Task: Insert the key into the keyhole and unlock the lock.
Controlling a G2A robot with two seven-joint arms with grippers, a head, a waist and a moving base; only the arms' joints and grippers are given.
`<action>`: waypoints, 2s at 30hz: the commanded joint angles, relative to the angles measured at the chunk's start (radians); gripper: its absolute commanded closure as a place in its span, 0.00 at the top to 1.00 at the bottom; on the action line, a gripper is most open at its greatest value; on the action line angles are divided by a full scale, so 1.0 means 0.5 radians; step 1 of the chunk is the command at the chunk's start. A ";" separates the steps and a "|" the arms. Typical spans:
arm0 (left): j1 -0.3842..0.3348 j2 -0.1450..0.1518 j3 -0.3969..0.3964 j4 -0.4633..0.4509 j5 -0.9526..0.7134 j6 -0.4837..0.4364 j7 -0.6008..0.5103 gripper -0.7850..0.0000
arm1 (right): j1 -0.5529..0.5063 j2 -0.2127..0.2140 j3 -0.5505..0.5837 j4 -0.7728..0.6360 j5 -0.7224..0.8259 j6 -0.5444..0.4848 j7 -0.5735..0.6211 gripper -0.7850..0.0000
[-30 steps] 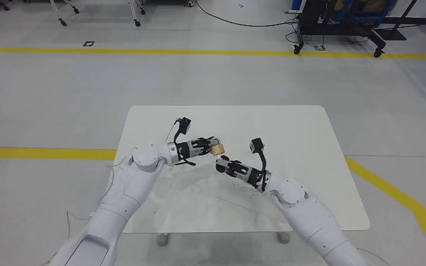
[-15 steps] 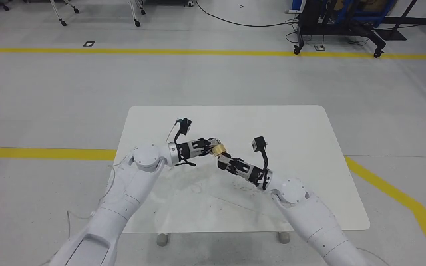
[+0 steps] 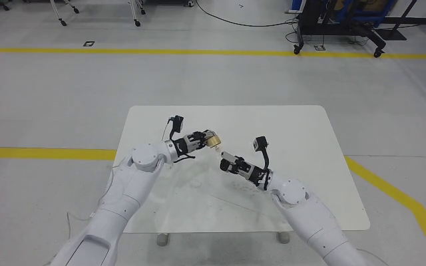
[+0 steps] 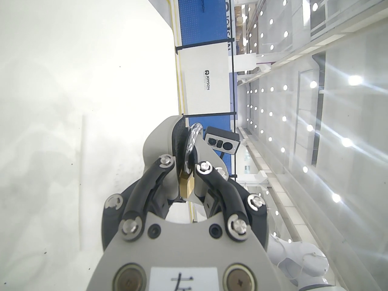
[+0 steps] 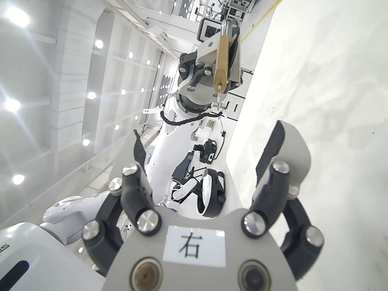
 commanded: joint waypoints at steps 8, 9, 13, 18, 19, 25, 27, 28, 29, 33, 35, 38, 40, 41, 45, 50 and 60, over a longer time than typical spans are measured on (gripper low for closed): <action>-0.075 -0.028 -0.003 0.153 -0.303 0.521 -0.167 0.00 | -0.183 0.035 0.163 -0.335 0.127 -0.352 0.051 1.00; -0.078 -0.032 -0.001 0.167 -0.343 0.553 -0.204 0.00 | -0.188 0.036 0.169 -0.354 0.126 -0.375 0.052 1.00; -0.108 -0.043 0.013 0.234 -0.439 0.706 -0.344 0.00 | -0.120 0.017 0.125 -0.333 0.040 -0.443 -0.001 1.00; -0.137 -0.052 0.009 0.303 -0.538 0.794 -0.452 0.00 | -0.008 -0.027 0.017 -0.205 -0.164 -0.498 -0.181 1.00; -0.143 -0.053 0.007 0.311 -0.545 0.797 -0.461 0.00 | 0.010 -0.034 0.004 -0.174 -0.193 -0.490 -0.208 1.00; -0.171 -0.058 0.024 0.348 -0.535 0.809 -0.480 0.00 | 0.089 -0.060 -0.035 -0.040 -0.346 -0.449 -0.333 1.00; -0.178 -0.061 0.029 0.360 -0.539 0.805 -0.482 0.00 | 0.102 -0.067 -0.041 -0.024 -0.399 -0.445 -0.380 1.00; -0.180 -0.063 0.030 0.365 -0.544 0.802 -0.482 0.00 | 0.103 -0.069 -0.042 -0.024 -0.414 -0.455 -0.399 1.00; -0.184 -0.064 0.029 0.371 -0.547 0.796 -0.477 0.00 | 0.098 -0.070 -0.038 -0.033 -0.423 -0.481 -0.414 1.00; -0.181 -0.065 -0.001 0.364 -0.571 0.665 -0.408 0.00 | 0.021 -0.062 -0.028 -0.110 -0.286 -0.604 -0.357 1.00; -0.169 -0.064 -0.027 0.329 -0.558 0.491 -0.319 0.00 | -0.008 -0.054 -0.038 -0.133 -0.079 -0.604 -0.216 1.00; -0.120 -0.063 -0.053 0.258 -0.580 0.294 -0.306 0.00 | -0.015 -0.035 -0.048 -0.111 0.329 -0.433 0.138 0.75; -0.095 -0.060 -0.073 0.213 -0.598 0.207 -0.320 0.00 | 0.004 -0.025 -0.038 -0.053 0.558 -0.304 0.368 0.66; -0.081 -0.059 -0.079 0.195 -0.602 0.172 -0.333 0.00 | 0.019 -0.022 -0.030 -0.029 0.633 -0.273 0.454 0.57; -0.038 -0.056 -0.087 0.125 -0.617 0.084 -0.418 0.00 | 0.064 -0.030 -0.035 0.072 0.792 -0.227 0.601 0.46; -0.022 -0.051 -0.091 0.102 -0.607 0.064 -0.492 0.00 | 0.134 -0.061 -0.079 0.165 0.918 -0.191 0.642 0.38; -0.017 -0.044 -0.100 0.083 -0.595 0.051 -0.557 0.00 | 0.221 -0.106 -0.137 0.293 0.943 -0.149 0.634 0.32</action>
